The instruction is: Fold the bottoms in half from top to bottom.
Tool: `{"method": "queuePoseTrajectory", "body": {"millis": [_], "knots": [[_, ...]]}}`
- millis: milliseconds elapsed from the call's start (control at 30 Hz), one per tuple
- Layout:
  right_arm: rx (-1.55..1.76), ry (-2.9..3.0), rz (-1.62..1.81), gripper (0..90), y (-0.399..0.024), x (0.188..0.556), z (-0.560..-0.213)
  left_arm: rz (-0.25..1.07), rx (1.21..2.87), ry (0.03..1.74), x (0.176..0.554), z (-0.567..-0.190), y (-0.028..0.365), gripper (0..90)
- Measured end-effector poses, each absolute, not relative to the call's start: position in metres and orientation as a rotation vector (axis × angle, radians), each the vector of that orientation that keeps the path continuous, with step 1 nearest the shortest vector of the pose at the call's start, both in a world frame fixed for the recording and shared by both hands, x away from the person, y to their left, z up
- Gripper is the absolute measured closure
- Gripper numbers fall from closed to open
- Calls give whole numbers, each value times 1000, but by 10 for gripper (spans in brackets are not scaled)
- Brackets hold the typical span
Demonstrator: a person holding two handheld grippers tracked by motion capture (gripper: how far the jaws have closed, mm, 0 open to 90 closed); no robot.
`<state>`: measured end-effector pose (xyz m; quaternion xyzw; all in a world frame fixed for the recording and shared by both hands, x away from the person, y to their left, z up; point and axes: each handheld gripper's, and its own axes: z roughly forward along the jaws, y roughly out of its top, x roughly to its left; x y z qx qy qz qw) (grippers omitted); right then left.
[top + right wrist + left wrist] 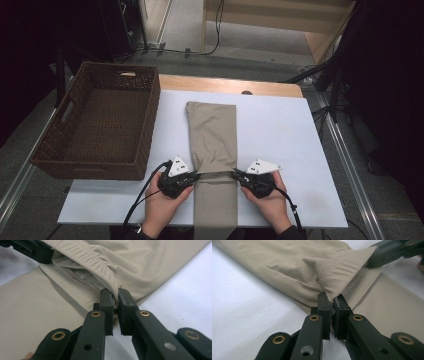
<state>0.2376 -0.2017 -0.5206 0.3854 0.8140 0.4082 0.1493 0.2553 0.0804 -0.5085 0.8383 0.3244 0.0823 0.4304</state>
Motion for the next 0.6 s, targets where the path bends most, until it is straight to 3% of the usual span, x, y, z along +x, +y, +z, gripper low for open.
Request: {"method": "queuePoseTrajectory", "body": {"millis": [600], "knots": [[1072, 2339, 1204, 823, -204, 229, -513, 194, 2077, 783, 247, -502, 82, 866]]}}
